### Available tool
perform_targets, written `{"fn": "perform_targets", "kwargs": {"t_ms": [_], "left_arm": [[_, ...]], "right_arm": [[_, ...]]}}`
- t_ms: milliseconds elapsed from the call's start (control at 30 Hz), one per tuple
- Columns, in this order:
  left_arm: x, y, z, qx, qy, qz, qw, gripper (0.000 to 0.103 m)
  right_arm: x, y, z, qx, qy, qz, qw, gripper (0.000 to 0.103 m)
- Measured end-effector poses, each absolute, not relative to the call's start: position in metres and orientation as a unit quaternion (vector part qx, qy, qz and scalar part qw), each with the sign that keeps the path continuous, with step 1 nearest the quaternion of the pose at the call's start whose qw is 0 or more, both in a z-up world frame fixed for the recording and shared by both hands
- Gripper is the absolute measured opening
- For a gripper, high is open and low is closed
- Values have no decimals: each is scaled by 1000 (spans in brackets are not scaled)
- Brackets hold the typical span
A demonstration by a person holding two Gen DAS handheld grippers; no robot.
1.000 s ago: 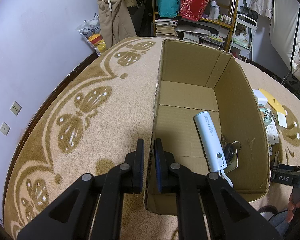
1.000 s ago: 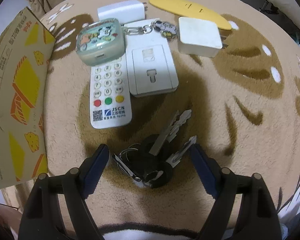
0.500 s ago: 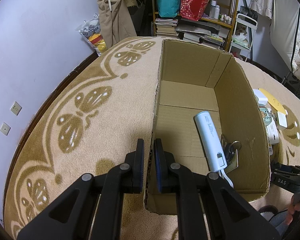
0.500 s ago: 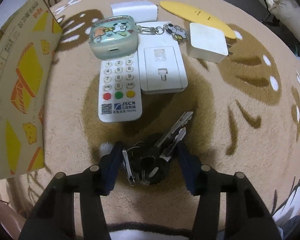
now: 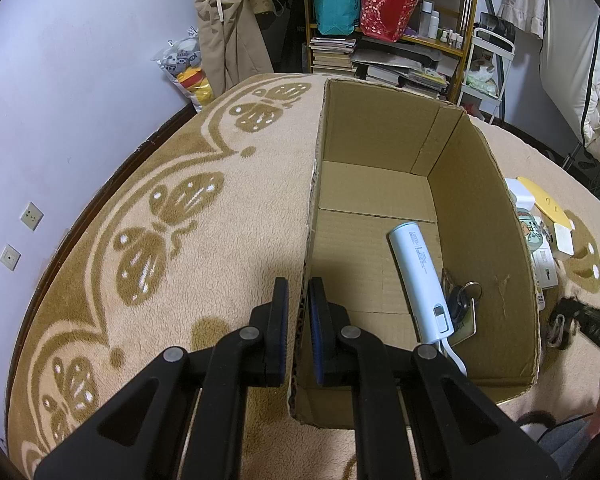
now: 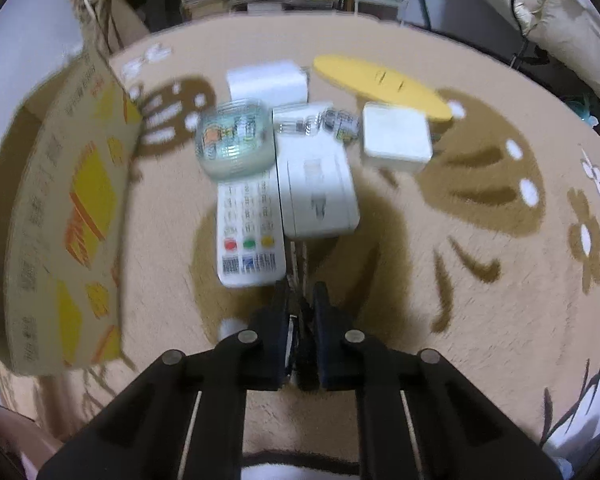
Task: Organize rigid objects
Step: 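Return the right tool to the items and grasp the remaining keys, then carry the keys into the box and open the right tool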
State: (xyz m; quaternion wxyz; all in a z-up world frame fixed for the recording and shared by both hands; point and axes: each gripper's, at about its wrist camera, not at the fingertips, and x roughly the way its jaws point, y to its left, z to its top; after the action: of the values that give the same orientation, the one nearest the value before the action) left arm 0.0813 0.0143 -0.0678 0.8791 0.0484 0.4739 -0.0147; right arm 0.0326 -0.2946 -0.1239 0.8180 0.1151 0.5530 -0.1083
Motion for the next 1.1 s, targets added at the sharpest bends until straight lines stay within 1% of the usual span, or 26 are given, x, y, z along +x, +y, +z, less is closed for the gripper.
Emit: {"fn": "perform_targets", "kwargs": {"t_ms": [33, 167, 467, 767, 1100], "left_arm": [[81, 14, -68, 49, 474, -15, 879, 10], [81, 14, -68, 48, 474, -15, 879, 10], [81, 14, -68, 49, 474, -14, 879, 10], [81, 15, -68, 51, 473, -13, 879, 10], [81, 16, -68, 51, 473, -13, 879, 10]], "right_arm": [[32, -296, -119, 106, 547, -115, 823, 7], [31, -297, -108, 120, 534, -110, 830, 6], [34, -302, -106, 143, 516, -102, 839, 6], [41, -282, -63, 132, 465, -72, 872, 6], [56, -237, 0, 114, 411, 10, 904, 6]]}}
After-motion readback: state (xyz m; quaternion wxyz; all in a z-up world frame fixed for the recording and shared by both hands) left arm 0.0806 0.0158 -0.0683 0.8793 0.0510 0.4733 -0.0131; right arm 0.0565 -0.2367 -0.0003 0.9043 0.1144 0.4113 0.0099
